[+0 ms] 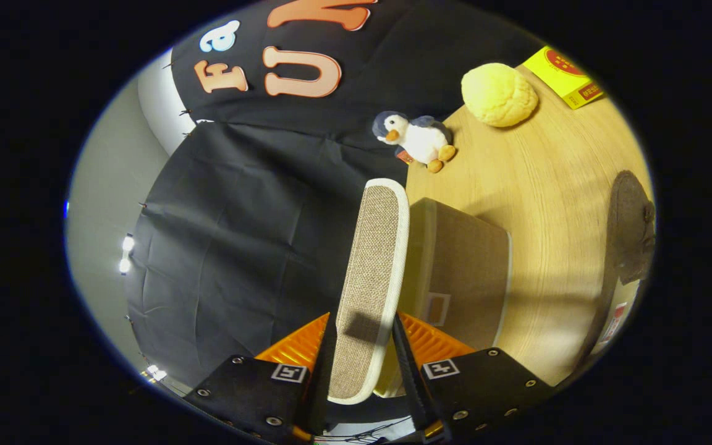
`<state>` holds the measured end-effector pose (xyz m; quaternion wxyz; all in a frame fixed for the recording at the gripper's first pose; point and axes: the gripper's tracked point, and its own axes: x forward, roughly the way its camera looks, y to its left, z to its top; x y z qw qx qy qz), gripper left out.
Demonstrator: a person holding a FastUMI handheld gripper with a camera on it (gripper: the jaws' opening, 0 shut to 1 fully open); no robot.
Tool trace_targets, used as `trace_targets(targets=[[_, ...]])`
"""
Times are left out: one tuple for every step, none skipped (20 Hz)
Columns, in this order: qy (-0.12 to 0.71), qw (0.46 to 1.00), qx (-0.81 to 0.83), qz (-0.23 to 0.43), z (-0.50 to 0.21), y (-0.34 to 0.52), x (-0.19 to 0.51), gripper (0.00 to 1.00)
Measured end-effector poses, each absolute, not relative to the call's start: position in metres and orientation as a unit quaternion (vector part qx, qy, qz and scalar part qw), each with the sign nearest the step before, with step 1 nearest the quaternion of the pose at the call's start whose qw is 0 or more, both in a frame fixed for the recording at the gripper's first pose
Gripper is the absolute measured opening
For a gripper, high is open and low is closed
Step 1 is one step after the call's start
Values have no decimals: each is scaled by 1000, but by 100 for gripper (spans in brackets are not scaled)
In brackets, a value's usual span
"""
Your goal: Open the storage box then place both shoes into the box .Put the left shoe in first, then the right shoe, with the right side of both shoes facing outward in a uniform manner.
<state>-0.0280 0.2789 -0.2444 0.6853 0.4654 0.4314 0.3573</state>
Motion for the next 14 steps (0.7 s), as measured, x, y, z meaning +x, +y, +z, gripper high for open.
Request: trace_targets(targets=[[426,687,462,364,-236,283,-25,49],[421,689,460,370,-230,287,-25,43],[416,689,458,377,-223,294,-23,40],[412,688,458,384,-216,301,-23,36],[408,686,458,390,-208,308,-21,34],[404,686,457,396,-199,315,-20,34],[400,687,454,402,-193,322,-18,34],[396,688,452,407,-185,328,-17,31],[391,689,450,413,-177,335,-14,30],[386,691,446,418,-170,344,-13,27],[380,694,438,426,-164,354,-11,27],[378,699,428,431,-159,363,-12,25],[376,701,419,438,-155,373,-11,24],[376,702,413,442,-151,383,-12,23]])
